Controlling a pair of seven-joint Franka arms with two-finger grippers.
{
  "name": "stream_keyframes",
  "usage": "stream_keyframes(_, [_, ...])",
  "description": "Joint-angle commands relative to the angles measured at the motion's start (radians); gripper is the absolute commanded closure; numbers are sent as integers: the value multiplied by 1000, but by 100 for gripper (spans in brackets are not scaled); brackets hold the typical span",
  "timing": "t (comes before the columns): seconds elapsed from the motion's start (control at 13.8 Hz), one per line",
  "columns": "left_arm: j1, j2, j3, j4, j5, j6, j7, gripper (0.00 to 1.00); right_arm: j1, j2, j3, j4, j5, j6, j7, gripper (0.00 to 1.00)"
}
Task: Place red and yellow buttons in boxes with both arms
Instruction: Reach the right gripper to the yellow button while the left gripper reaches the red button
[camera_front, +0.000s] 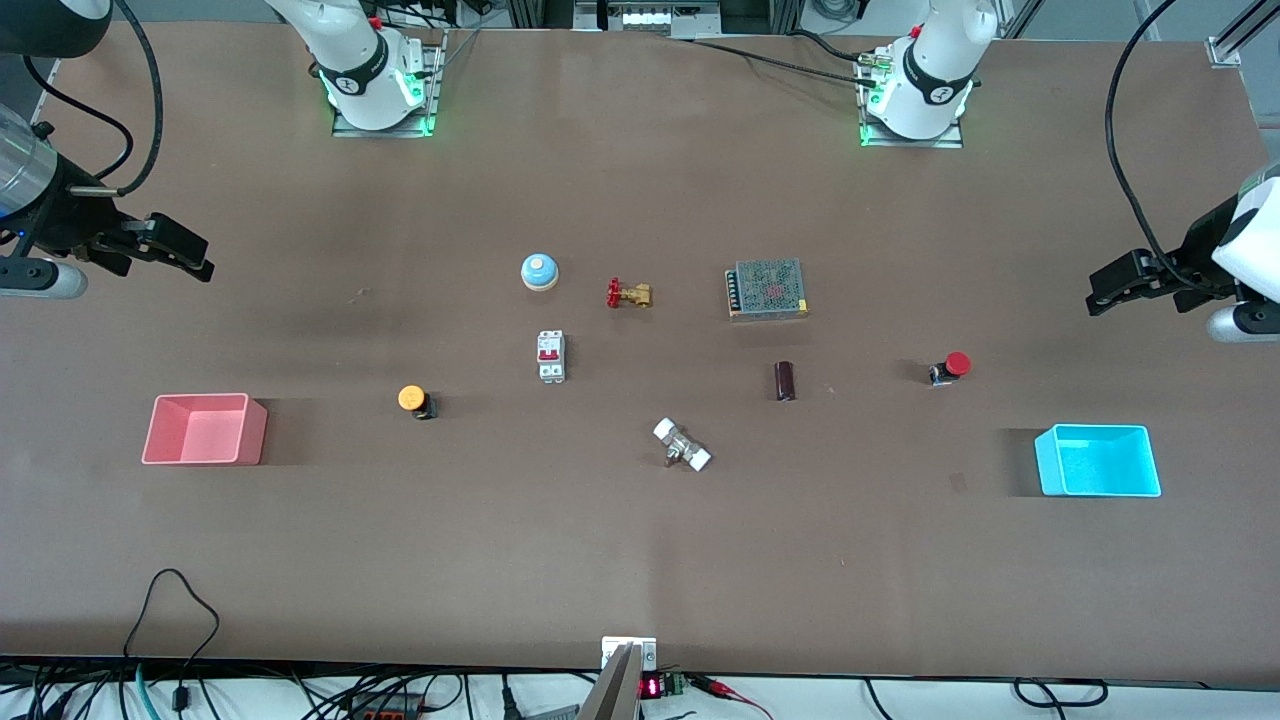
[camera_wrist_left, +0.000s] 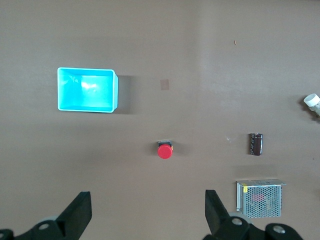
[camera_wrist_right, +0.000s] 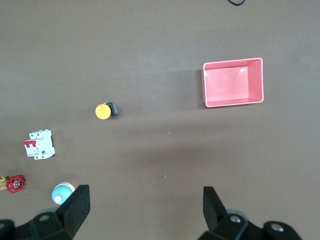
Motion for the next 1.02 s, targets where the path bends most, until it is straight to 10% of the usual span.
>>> stream_keyframes(0.0, [5,-52,-8,-65,9,17,10,0,-4,-14,3,-12,11,-8,11,0])
stream_keyframes(0.94, [-1,269,-7,-40,-60,86,23,0,77,225,12,-38,18,169,-2,0])
